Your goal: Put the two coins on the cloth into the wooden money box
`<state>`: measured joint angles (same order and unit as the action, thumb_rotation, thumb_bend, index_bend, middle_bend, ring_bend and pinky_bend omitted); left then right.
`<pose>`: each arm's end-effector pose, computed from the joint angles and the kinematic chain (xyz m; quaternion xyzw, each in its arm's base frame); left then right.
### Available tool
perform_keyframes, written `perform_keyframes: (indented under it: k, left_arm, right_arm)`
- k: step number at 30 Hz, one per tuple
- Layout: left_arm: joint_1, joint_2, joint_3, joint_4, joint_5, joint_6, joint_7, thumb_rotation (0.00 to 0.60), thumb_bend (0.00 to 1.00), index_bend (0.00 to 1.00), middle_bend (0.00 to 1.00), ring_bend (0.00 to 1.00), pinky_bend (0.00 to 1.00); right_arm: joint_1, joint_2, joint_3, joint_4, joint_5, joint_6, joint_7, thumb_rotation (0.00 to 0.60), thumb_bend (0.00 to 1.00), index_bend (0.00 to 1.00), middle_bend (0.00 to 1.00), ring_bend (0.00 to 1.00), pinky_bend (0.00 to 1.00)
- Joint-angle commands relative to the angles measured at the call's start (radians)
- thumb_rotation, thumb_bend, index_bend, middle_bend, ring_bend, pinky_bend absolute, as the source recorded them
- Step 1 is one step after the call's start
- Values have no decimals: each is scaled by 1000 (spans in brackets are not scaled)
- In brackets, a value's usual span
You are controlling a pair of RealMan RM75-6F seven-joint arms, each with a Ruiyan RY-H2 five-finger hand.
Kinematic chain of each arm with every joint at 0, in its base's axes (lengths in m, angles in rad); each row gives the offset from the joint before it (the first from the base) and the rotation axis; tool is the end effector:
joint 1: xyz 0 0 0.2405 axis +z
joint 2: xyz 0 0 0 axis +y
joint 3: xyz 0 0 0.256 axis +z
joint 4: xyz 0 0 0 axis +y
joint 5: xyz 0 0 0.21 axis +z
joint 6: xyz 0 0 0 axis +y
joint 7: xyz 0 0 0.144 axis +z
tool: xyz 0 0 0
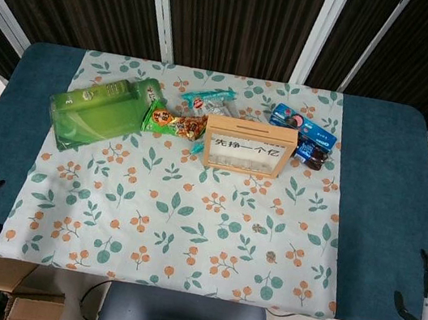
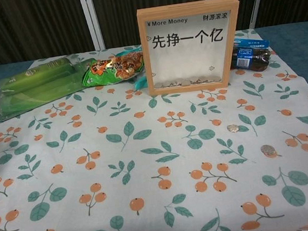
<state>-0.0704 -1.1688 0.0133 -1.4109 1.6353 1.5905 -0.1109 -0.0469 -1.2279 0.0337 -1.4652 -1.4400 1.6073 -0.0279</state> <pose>-0.3281 0.1644 0.1587 -0.6312 -0.3413 -0.4081 0.5644 -0.3518 -0.1330 0.1548 0.5400 -0.3846 0.3462 0.6637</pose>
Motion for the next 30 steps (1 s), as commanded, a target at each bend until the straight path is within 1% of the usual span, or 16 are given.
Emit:
perform_keyframes:
  k: [1, 11, 16, 21, 25, 27, 30]
  left_arm:
    - [1, -1, 2, -1, 0, -2, 3, 600, 366, 0, 0, 0, 29]
    - [6, 5, 1, -16, 10, 16, 16, 600, 366, 0, 0, 0, 29]
    - [5, 12, 2, -26, 13, 12, 20, 600, 365, 0, 0, 0, 30]
    - [6, 8, 1, -22, 12, 14, 17, 600, 366, 0, 0, 0, 30]
    - [10, 0, 5, -8, 11, 14, 6, 600, 366, 0, 0, 0, 30]
    - [10, -3, 5, 1, 8, 11, 0, 600, 366, 0, 0, 0, 30]
    - [7, -10, 7, 13, 7, 2, -9, 600, 366, 0, 0, 0, 29]
  right_arm:
    - [0, -2, 2, 4, -4, -4, 2, 600, 453, 0, 0, 0, 0]
    - [12, -2, 3, 7, -34, -20, -27, 600, 453, 0, 0, 0, 0]
    - [45, -11, 5, -8, -64, -50, -79, 600, 453, 0, 0, 0, 0]
    - [118, -13, 30, -59, -112, -98, -199, 600, 453, 0, 0, 0, 0]
    - [181, -35, 51, -96, -109, -174, -295, 600, 453, 0, 0, 0, 0]
    - [217, -61, 64, -103, -101, -216, -336, 600, 452, 0, 0, 0, 0]
    - [268, -116, 76, -79, -86, -279, -406, 600, 452, 0, 0, 0, 0]
